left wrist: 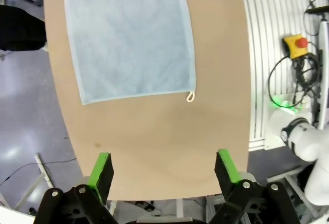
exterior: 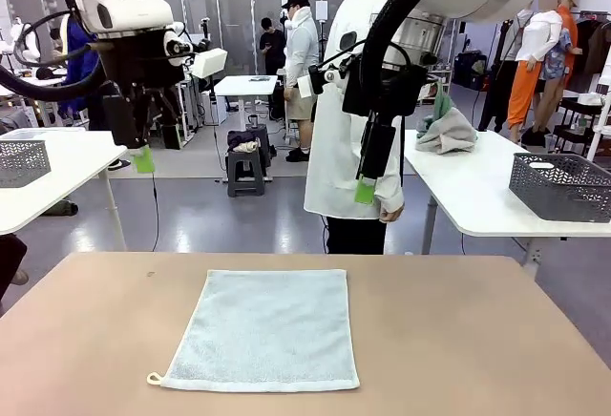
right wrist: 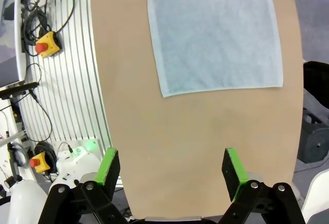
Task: Fold the towels and place them in the basket.
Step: When a person lays out a Towel with hook on the table, fold it in half twice.
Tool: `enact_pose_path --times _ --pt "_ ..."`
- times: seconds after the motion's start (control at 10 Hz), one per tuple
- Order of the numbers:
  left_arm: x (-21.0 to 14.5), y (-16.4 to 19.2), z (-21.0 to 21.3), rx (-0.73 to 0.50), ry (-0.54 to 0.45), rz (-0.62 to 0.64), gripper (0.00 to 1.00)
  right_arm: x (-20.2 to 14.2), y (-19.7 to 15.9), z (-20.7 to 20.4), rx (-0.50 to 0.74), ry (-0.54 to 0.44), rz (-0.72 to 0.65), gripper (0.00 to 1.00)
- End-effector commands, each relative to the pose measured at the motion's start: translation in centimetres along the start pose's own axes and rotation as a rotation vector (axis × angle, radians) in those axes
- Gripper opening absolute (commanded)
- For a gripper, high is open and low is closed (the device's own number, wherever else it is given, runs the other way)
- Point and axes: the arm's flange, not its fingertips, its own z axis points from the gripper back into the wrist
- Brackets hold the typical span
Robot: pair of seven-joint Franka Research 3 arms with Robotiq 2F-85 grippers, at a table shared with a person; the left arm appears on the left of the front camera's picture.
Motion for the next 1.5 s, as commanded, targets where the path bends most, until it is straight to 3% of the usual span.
enact_pose_path --times 0.0,0.3,0.6,1.2,1.4 --pt "0.4 -0.9 -5.2 0.008 -0.029 0.035 1.00 -0.1 -0.3 -3.4 0.004 -0.016 -0.017 1.00" --pt "1.4 -1.8 -13.1 -0.039 0.001 0.104 1.00 -0.4 0.0 -9.4 -0.009 0.011 -0.072 1.00" --pt "0.2 -3.4 -19.2 -0.052 -0.017 0.157 1.00 -0.5 -0.5 -15.9 -0.025 0.059 0.011 1.00" --pt "-1.1 -7.2 -28.3 0.022 0.080 0.163 1.00 -2.5 1.1 -25.9 -0.047 0.106 0.064 1.00" --pt "-1.2 -9.1 -30.0 0.031 0.063 0.178 1.00 -3.4 2.3 -27.8 -0.015 0.099 0.056 1.00"
